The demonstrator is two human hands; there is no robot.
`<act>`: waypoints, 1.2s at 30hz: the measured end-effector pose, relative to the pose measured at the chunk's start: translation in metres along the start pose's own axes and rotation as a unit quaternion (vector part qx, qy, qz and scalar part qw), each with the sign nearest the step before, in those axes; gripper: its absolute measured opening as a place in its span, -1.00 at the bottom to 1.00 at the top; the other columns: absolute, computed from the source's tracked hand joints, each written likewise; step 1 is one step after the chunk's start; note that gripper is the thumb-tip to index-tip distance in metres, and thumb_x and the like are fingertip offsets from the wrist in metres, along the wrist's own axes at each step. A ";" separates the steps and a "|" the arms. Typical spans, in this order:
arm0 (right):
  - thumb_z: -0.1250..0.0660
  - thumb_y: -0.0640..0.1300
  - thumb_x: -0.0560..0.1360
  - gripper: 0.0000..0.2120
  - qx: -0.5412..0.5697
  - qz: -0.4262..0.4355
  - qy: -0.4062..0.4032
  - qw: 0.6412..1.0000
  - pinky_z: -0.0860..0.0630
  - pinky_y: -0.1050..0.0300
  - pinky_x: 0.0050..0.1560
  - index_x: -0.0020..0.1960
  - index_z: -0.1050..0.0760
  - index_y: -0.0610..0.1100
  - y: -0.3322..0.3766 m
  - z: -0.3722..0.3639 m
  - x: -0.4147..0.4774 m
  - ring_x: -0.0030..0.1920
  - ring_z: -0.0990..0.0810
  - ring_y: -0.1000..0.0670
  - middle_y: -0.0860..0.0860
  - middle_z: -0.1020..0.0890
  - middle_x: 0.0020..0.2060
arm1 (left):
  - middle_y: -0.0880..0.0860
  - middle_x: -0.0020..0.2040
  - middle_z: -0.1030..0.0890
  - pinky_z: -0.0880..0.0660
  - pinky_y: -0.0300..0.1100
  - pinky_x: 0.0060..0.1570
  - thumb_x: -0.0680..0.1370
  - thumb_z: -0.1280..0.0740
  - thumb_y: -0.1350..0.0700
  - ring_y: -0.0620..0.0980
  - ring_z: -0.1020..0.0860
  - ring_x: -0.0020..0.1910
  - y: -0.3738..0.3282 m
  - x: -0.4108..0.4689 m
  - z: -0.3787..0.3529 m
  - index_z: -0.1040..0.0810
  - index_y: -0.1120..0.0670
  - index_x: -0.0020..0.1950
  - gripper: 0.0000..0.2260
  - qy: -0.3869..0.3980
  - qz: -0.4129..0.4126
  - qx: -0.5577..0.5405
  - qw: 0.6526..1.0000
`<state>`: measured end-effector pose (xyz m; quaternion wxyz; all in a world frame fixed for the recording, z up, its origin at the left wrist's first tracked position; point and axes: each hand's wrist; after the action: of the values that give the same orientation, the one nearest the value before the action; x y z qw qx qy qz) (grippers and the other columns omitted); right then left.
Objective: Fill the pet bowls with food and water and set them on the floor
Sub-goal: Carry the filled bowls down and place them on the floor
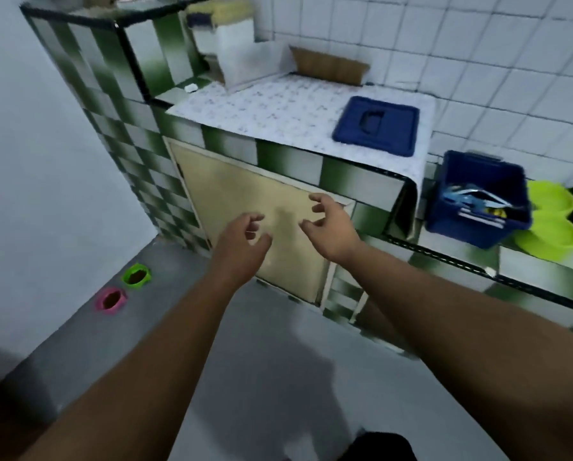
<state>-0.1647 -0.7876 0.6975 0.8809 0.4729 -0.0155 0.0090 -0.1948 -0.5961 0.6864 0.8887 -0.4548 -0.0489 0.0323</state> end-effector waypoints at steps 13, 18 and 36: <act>-0.41 -0.06 0.51 -0.51 0.010 -0.121 -0.172 0.978 -0.51 0.09 0.09 0.40 -0.39 -0.07 -0.175 0.254 -0.089 0.03 -0.59 -0.07 -0.05 -0.51 0.16 | 0.02 0.08 -0.56 -0.53 -0.20 0.01 0.61 -0.41 0.08 -0.01 -0.60 0.07 -0.187 -0.046 -0.240 -0.54 0.05 0.33 -0.70 0.180 -0.114 -0.031 0.976; -0.40 -0.07 0.52 -0.56 0.016 -0.140 -0.205 0.968 -0.59 0.02 -0.05 0.37 -0.40 -0.04 -0.244 0.348 -0.103 0.02 -0.60 -0.09 -0.02 -0.52 0.14 | -0.03 0.04 -0.57 -0.53 -0.21 0.02 0.61 -0.40 0.08 -0.07 -0.61 0.04 -0.248 -0.057 -0.339 -0.54 0.01 0.31 -0.72 0.208 -0.110 -0.048 0.971; -0.43 -0.03 0.50 -0.54 0.041 -0.292 -0.314 0.903 -0.59 -0.02 0.08 0.35 -0.42 -0.04 -0.431 0.539 -0.082 0.01 -0.63 -0.12 -0.01 -0.57 0.13 | 0.05 0.12 -0.68 -0.45 -0.19 -0.01 0.59 -0.39 0.09 -0.02 -0.62 0.03 -0.383 -0.001 -0.615 -0.57 0.03 0.29 -0.73 0.318 -0.078 -0.069 0.942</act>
<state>-0.2434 -1.4751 0.6338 0.7734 0.4704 -0.1522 -0.3968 -0.1192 -1.3152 0.6396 0.8241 -0.4962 0.1993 -0.1869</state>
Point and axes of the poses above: each hand's wrist, its own x-axis towards the middle knuckle, its own z-axis out of the back of the hand, y = z × x
